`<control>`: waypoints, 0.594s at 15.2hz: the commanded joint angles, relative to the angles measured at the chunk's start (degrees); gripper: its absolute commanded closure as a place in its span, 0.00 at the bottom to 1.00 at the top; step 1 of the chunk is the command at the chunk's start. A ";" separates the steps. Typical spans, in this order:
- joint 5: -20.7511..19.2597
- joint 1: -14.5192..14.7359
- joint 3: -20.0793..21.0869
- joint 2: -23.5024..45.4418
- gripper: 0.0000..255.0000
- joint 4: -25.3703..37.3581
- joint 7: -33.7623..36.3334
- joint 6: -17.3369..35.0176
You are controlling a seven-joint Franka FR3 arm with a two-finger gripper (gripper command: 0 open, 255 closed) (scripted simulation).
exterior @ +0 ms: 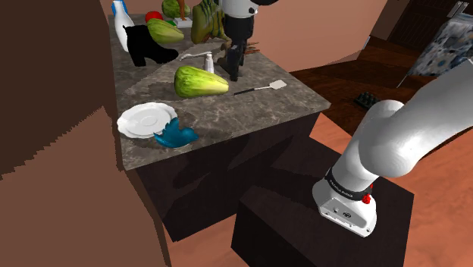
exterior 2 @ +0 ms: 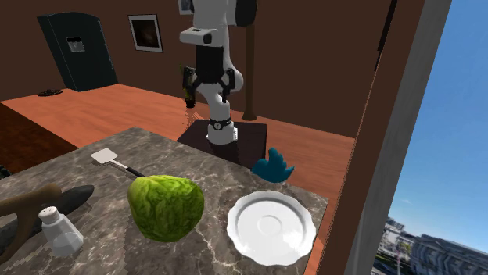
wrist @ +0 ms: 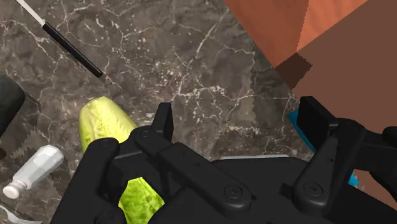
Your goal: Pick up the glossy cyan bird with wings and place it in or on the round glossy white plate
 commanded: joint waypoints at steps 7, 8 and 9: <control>0.68 3.97 3.03 13.62 0.00 6.60 -6.69 6.89; 0.68 4.44 3.47 15.27 0.00 7.58 -7.48 7.53; 0.65 4.90 3.91 16.91 0.00 8.59 -8.26 8.12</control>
